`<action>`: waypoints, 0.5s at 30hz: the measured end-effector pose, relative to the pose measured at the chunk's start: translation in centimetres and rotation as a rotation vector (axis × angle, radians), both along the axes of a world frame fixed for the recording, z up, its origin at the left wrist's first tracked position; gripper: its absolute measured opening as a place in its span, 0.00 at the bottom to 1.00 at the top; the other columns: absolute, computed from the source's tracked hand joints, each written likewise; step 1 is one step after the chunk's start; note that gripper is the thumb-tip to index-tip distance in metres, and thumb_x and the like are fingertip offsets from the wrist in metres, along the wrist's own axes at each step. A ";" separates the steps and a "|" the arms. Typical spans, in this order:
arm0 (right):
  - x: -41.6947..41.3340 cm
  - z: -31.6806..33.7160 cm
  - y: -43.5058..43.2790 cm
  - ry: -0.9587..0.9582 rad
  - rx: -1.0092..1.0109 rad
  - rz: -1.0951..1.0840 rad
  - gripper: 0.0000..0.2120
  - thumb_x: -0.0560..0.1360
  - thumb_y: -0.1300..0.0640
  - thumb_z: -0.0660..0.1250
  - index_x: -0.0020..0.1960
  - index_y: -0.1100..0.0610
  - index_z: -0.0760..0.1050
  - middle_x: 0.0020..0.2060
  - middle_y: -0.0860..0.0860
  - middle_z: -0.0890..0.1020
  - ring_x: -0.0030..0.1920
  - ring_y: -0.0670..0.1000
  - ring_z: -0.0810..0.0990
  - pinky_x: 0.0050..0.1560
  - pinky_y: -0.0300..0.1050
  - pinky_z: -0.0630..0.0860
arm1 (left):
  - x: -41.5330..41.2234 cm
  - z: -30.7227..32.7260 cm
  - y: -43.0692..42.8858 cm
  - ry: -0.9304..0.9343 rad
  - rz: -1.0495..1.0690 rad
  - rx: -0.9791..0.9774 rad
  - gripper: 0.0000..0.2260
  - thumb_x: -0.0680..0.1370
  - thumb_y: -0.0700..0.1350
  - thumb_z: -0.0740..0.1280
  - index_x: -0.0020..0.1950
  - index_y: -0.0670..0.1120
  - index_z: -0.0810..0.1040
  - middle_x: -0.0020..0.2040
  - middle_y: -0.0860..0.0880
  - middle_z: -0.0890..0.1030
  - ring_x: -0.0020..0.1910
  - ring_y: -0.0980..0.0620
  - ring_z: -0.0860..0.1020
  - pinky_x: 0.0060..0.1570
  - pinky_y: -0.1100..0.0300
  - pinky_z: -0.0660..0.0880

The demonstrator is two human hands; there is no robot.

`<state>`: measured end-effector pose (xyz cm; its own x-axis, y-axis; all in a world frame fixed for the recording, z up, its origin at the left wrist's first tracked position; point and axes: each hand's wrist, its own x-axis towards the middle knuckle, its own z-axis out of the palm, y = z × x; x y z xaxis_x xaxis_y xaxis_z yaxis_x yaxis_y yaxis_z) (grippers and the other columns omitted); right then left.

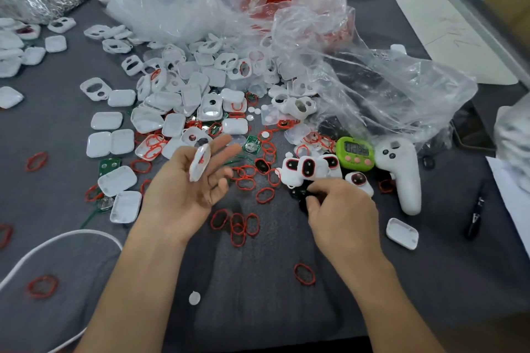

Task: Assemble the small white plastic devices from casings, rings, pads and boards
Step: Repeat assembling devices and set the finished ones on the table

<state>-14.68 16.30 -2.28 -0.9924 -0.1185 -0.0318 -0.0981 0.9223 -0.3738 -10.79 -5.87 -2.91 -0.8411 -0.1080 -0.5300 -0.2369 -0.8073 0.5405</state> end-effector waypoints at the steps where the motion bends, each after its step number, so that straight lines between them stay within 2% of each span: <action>1: -0.2 -0.2 0.1 0.015 -0.024 -0.018 0.08 0.76 0.54 0.71 0.54 0.47 0.85 0.50 0.47 0.87 0.51 0.57 0.83 0.49 0.50 0.76 | 0.0 0.0 -0.1 0.008 -0.006 -0.001 0.20 0.83 0.49 0.57 0.60 0.44 0.86 0.60 0.46 0.85 0.34 0.53 0.78 0.27 0.65 0.77; 3: -0.4 -0.6 0.2 0.026 -0.165 -0.049 0.08 0.75 0.55 0.73 0.53 0.47 0.87 0.48 0.45 0.88 0.49 0.51 0.84 0.50 0.45 0.77 | -0.1 0.2 0.1 0.019 -0.011 -0.037 0.22 0.84 0.57 0.57 0.64 0.44 0.83 0.59 0.47 0.85 0.35 0.55 0.78 0.26 0.66 0.76; 4: -0.7 -0.8 0.3 -0.006 -0.298 -0.075 0.07 0.75 0.56 0.73 0.52 0.48 0.87 0.45 0.43 0.88 0.46 0.46 0.84 0.48 0.40 0.78 | -0.1 0.2 0.3 0.019 -0.012 -0.091 0.22 0.83 0.57 0.59 0.65 0.45 0.82 0.57 0.48 0.86 0.36 0.56 0.78 0.25 0.67 0.74; 6: -1.1 -0.8 0.1 -0.182 -0.670 -0.135 0.08 0.77 0.61 0.72 0.49 0.50 0.88 0.36 0.45 0.87 0.34 0.43 0.82 0.35 0.33 0.74 | -0.1 0.1 0.7 0.015 -0.020 -0.245 0.15 0.80 0.48 0.67 0.65 0.46 0.82 0.50 0.52 0.85 0.36 0.60 0.79 0.23 0.69 0.70; 8: -1.0 -0.3 -0.2 -0.388 -1.025 -0.185 0.12 0.79 0.67 0.68 0.46 0.54 0.86 0.35 0.52 0.87 0.28 0.47 0.80 0.27 0.35 0.71 | -0.1 0.1 1.4 0.018 -0.068 -0.365 0.18 0.72 0.36 0.72 0.62 0.47 0.81 0.46 0.53 0.81 0.33 0.62 0.77 0.24 0.70 0.68; 9: -1.0 0.0 -0.4 -0.482 -1.166 -0.207 0.12 0.79 0.68 0.68 0.43 0.56 0.86 0.36 0.55 0.87 0.28 0.48 0.80 0.26 0.35 0.70 | -0.1 0.1 1.8 0.011 -0.090 -0.404 0.21 0.69 0.32 0.74 0.60 0.47 0.81 0.46 0.54 0.79 0.33 0.62 0.77 0.25 0.70 0.69; 11: -1.1 0.6 -0.7 -0.651 -1.367 -0.244 0.10 0.76 0.63 0.70 0.39 0.57 0.87 0.38 0.57 0.87 0.29 0.47 0.81 0.26 0.34 0.72 | -0.1 0.1 2.6 -0.009 -0.105 -0.447 0.22 0.65 0.35 0.73 0.57 0.49 0.80 0.44 0.55 0.79 0.34 0.62 0.78 0.28 0.69 0.73; 13: -1.2 1.0 -0.8 -0.775 -1.520 -0.279 0.06 0.70 0.60 0.71 0.38 0.57 0.88 0.37 0.57 0.86 0.30 0.46 0.82 0.28 0.33 0.75 | -0.1 0.2 3.4 0.016 -0.091 -0.460 0.22 0.63 0.36 0.72 0.56 0.49 0.80 0.44 0.55 0.78 0.35 0.62 0.78 0.30 0.67 0.75; 15: -1.3 1.3 -1.0 -0.845 -1.611 -0.312 0.06 0.68 0.61 0.71 0.39 0.60 0.87 0.38 0.59 0.86 0.31 0.47 0.83 0.28 0.33 0.77 | -0.2 0.1 4.3 0.061 -0.068 -0.448 0.21 0.65 0.33 0.72 0.56 0.48 0.79 0.44 0.54 0.78 0.36 0.61 0.77 0.31 0.66 0.76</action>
